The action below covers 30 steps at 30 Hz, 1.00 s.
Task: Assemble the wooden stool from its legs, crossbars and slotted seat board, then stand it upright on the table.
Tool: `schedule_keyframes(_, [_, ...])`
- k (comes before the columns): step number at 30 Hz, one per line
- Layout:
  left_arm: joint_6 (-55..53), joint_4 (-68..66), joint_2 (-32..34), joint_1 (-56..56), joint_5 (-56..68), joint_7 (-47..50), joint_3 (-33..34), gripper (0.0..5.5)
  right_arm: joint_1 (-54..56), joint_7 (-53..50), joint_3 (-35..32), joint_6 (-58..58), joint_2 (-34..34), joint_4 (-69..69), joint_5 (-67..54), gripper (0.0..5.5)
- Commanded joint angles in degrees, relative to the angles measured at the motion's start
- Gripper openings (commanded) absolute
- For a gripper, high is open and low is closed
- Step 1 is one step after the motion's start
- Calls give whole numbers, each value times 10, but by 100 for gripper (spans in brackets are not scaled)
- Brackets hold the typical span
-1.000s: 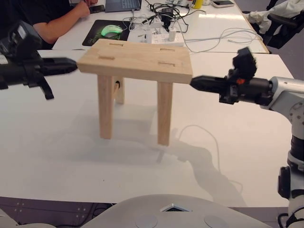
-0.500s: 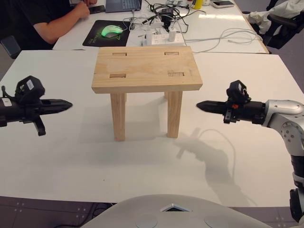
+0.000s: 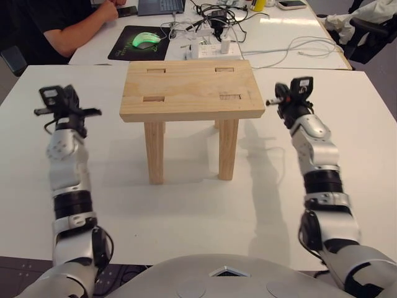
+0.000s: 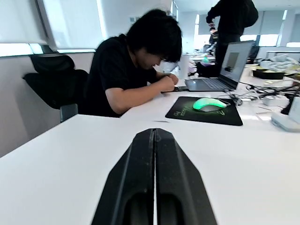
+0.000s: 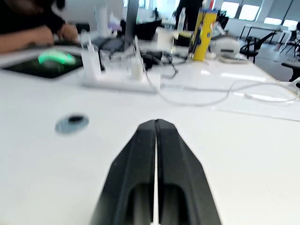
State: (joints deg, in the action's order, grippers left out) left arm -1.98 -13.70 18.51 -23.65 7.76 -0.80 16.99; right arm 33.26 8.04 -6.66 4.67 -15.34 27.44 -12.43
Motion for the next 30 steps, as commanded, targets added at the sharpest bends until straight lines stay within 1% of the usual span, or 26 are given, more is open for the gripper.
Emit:
schedule_keyframes(1, [42, -20, -34, -20, -3, 8, -15, 1, 41, -56, -12, -62, 20, 67, 34, 0])
schedule_keyframes(4, [57, -35, -35, -25, -12, 4, -25, 1, 51, -55, -6, -87, 28, 104, 47, 0])
schedule_keyframes(9, [96, -69, -30, -46, -29, 1, -37, 1, 49, -38, -4, -110, 41, 117, 51, 0])
schedule_keyframes(21, [136, -125, -26, -86, -30, -18, -47, 1, 43, -27, -13, -119, 30, 114, 57, 0])
schedule_keyframes(30, [149, -133, -32, -91, -29, -24, -54, 1, 20, -26, -11, -118, 24, 86, 64, 0])
